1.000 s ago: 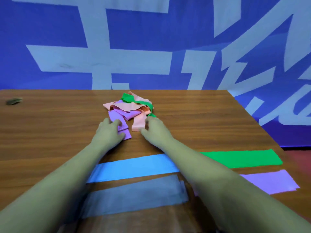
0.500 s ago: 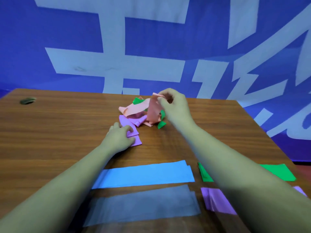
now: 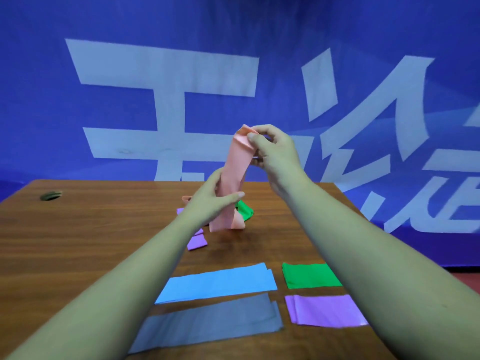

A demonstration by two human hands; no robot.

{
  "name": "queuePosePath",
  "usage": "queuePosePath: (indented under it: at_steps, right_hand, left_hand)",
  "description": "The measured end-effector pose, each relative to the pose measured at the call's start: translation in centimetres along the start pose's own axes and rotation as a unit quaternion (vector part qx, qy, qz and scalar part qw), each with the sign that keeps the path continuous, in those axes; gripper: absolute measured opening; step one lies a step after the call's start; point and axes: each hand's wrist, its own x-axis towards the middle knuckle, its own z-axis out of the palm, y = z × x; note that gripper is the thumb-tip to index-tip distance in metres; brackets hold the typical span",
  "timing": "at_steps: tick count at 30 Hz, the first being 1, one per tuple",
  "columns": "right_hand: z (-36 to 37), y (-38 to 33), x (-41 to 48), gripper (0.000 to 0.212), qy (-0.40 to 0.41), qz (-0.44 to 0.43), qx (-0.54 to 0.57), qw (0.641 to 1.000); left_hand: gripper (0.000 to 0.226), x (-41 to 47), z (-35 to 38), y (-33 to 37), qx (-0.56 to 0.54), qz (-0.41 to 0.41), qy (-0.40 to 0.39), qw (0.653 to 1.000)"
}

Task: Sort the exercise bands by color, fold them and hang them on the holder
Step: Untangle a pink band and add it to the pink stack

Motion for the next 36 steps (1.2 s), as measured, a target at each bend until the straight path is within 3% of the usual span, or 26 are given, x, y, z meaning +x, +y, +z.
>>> queuePosePath:
  at_steps: [3, 8, 14, 19, 23, 24, 31, 36]
  right_hand:
    - [-0.8, -2.0, -0.3, 0.012, 0.012, -0.016, 0.004, 1.000]
    - [-3.6, -3.1, -0.1, 0.026, 0.110, 0.045, 0.036, 0.992]
    - [-5.0, -3.0, -1.4, 0.017, 0.049, 0.093, 0.039, 0.994]
    - [-4.5, -4.2, -2.9, 0.013, -0.035, 0.100, 0.012, 0.994]
    - [-3.9, -4.9, -3.6, 0.014, -0.069, 0.090, -0.044, 0.993]
    - [-3.9, -5.0, -3.8, 0.015, -0.073, 0.087, -0.059, 0.992]
    - [-4.5, -5.5, -4.9, 0.016, -0.107, 0.060, -0.087, 0.989]
    - [-5.1, -5.5, -5.6, 0.016, -0.148, -0.050, -0.248, 0.956]
  left_hand:
    - [0.025, -0.2, 0.4, 1.5, 0.002, 0.001, 0.004, 1.000]
    - [0.033, -1.4, 0.2, 3.9, -0.073, 0.003, -0.050, 0.996]
    - [0.036, -3.5, 0.7, 4.5, -0.121, -0.009, -0.111, 0.986]
    - [0.049, -3.8, 1.0, 5.2, -0.069, 0.052, -0.003, 0.996]
    - [0.005, -3.5, 0.9, 7.3, -0.063, 0.115, 0.075, 0.989]
    - [0.004, -3.5, 0.9, 7.8, -0.053, 0.124, 0.092, 0.987]
    - [0.010, -3.7, 0.8, 9.1, -0.018, 0.122, 0.159, 0.980]
    - [0.015, -4.1, 0.3, 9.4, 0.004, 0.139, 0.159, 0.977]
